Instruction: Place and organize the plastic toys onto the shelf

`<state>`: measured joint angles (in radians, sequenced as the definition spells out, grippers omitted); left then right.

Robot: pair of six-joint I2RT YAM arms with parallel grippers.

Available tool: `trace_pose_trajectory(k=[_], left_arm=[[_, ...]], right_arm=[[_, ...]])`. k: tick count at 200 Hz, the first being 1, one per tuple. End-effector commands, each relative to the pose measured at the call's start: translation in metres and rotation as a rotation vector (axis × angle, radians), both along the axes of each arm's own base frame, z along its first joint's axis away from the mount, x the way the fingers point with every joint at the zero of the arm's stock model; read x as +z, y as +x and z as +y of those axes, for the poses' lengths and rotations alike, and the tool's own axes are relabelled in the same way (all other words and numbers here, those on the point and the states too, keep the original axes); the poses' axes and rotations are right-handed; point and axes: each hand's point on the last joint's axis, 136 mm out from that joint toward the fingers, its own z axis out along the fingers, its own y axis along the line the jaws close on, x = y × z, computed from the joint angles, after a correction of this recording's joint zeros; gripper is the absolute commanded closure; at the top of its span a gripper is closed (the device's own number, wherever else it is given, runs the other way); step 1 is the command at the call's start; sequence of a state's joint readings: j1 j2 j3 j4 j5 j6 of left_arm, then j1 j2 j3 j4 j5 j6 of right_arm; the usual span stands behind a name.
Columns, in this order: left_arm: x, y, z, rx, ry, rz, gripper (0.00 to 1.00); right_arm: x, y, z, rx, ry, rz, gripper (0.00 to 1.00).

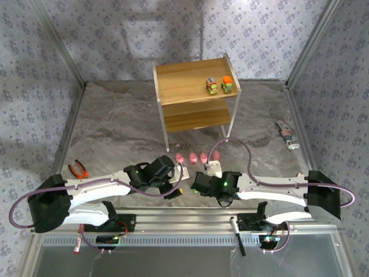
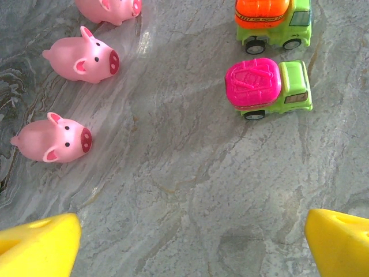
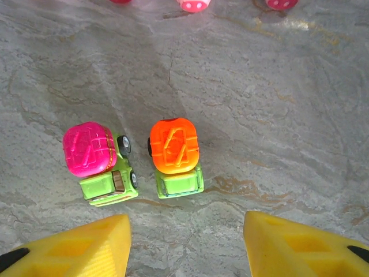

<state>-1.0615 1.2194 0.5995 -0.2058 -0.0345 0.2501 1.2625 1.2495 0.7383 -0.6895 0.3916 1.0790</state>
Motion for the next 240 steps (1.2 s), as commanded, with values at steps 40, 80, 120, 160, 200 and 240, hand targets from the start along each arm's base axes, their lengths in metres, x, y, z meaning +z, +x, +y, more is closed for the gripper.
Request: trace_pose_trajectory(k=[40, 80, 120, 160, 200, 240], left_arm=[[0.011, 0.001, -0.005, -0.001, -0.032, -0.014, 0.00], [0.011, 0.001, -0.004, 0.003, -0.030, -0.017, 0.01], [0.010, 0.002, -0.004, 0.006, -0.027, -0.018, 0.00], [0.009, 0.003, -0.004, 0.008, -0.022, -0.019, 0.00], [0.009, 0.003, -0.004, 0.009, -0.019, -0.018, 0.00], [0.009, 0.003, -0.004, 0.010, -0.019, -0.019, 0.00]], right_arm=[[-0.018, 0.003, -0.004, -0.019, 0.024, 0.043, 0.47], [-0.021, 0.009, 0.001, -0.001, 0.032, 0.055, 0.46], [-0.026, 0.013, 0.001, 0.010, 0.026, 0.070, 0.46], [-0.030, 0.017, 0.003, 0.019, 0.031, 0.082, 0.46], [-0.033, 0.019, 0.006, 0.028, 0.031, 0.093, 0.49], [-0.037, 0.020, 0.006, 0.033, 0.024, 0.103, 0.50]])
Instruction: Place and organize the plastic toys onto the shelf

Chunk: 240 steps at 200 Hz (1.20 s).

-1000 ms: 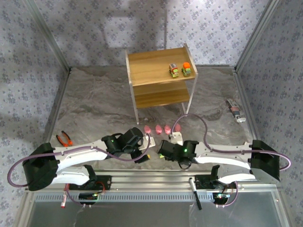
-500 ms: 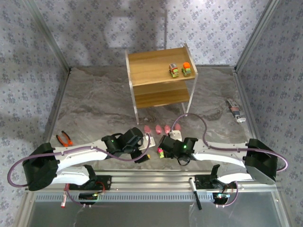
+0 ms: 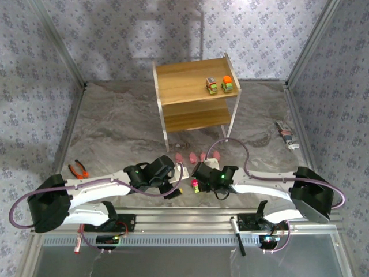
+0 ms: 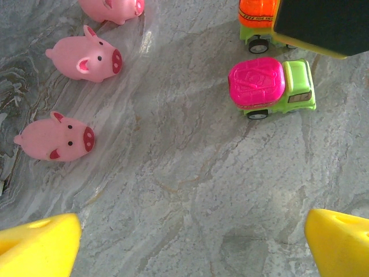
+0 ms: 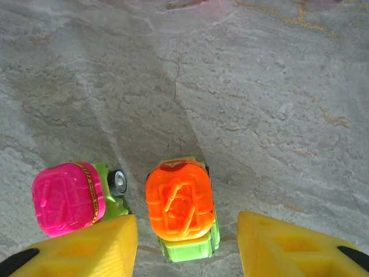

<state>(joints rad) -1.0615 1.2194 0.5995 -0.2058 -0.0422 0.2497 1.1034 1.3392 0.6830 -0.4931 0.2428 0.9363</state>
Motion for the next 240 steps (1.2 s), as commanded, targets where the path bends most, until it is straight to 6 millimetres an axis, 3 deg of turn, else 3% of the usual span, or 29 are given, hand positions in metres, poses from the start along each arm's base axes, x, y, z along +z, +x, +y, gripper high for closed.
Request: trace_pose_trajectory(k=[1, 148, 240], left_arm=[[0.009, 0.002, -0.005, 0.005, -0.022, -0.014, 0.00], [0.009, 0.002, -0.005, 0.005, -0.022, -0.015, 0.00], [0.009, 0.002, -0.005, 0.004, -0.019, -0.015, 0.00]], right_arm=[[-0.005, -0.001, -0.002, 0.018, -0.019, 0.013, 0.50], [-0.017, -0.006, -0.013, 0.018, -0.047, 0.043, 0.56], [-0.017, -0.006, -0.003, 0.049, -0.031, 0.049, 0.56]])
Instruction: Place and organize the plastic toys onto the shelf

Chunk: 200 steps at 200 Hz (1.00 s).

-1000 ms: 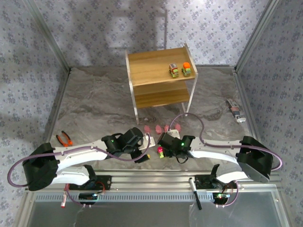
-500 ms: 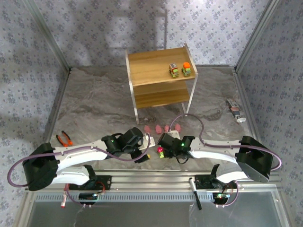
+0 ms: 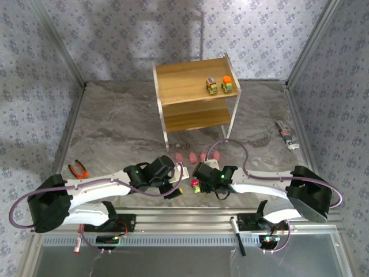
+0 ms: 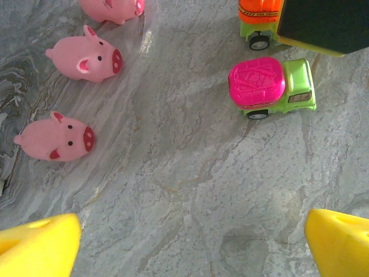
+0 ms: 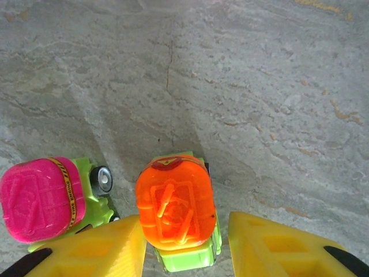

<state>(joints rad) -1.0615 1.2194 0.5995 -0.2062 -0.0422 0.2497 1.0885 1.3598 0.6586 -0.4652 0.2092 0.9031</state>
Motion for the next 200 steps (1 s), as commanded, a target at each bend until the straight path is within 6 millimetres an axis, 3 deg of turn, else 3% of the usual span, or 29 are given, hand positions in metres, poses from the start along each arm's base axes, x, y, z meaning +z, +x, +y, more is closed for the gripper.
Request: trace_pose_trajectory(k=[1, 128, 161, 200], left_arm=[[0.009, 0.002, -0.005, 0.004, -0.019, -0.015, 0.00], [0.009, 0.003, -0.004, 0.007, -0.020, -0.017, 0.00], [0.009, 0.002, -0.005, 0.003, -0.022, -0.020, 0.00], [0.010, 0.002, -0.004, 0.002, -0.023, -0.022, 0.00]], right_arm=[[-0.005, -0.003, 0.000, 0.023, -0.018, 0.019, 0.56], [0.003, 0.000, 0.000, 0.042, -0.060, -0.002, 0.65], [0.018, 0.003, -0.002, 0.042, -0.078, -0.044, 0.65], [0.051, 0.007, -0.005, 0.044, -0.082, -0.088, 0.65]])
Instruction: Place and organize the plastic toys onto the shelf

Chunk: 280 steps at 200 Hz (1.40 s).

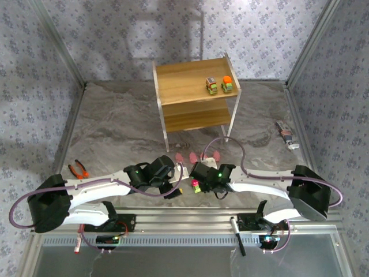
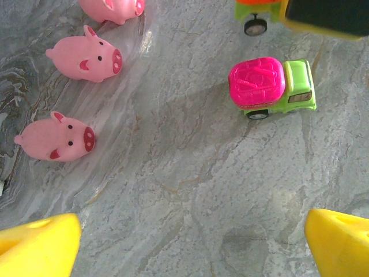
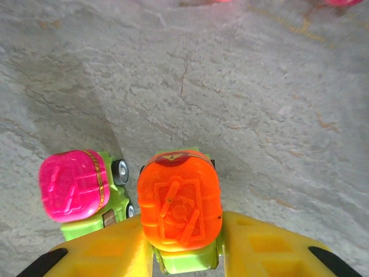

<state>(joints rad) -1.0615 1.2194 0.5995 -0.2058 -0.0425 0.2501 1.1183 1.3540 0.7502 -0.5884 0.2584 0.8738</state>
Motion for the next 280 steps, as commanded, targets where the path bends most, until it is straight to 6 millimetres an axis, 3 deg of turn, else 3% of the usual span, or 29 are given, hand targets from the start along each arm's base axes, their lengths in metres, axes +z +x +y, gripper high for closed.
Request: trace_pose_trajectory(k=[1, 51, 147, 233, 280], left_arm=[[0.010, 0.002, -0.005, 0.002, -0.024, -0.022, 0.00], [0.010, 0.003, -0.004, 0.001, -0.025, -0.029, 0.00], [0.011, 0.003, -0.003, -0.003, -0.028, -0.036, 0.00], [0.027, 0.014, -0.005, 0.032, -0.054, -0.093, 0.00], [0.041, 0.029, -0.003, 0.071, -0.077, -0.147, 0.00]], right_arm=[[0.030, 0.006, -0.008, 0.002, -0.027, -0.055, 0.65], [0.084, 0.014, -0.012, -0.001, -0.029, -0.114, 0.65], [0.202, 0.043, -0.002, 0.040, 0.085, -0.283, 0.65], [0.298, 0.076, 0.029, 0.121, 0.185, -0.432, 0.65], [0.334, 0.096, 0.044, 0.146, 0.199, -0.478, 0.65]])
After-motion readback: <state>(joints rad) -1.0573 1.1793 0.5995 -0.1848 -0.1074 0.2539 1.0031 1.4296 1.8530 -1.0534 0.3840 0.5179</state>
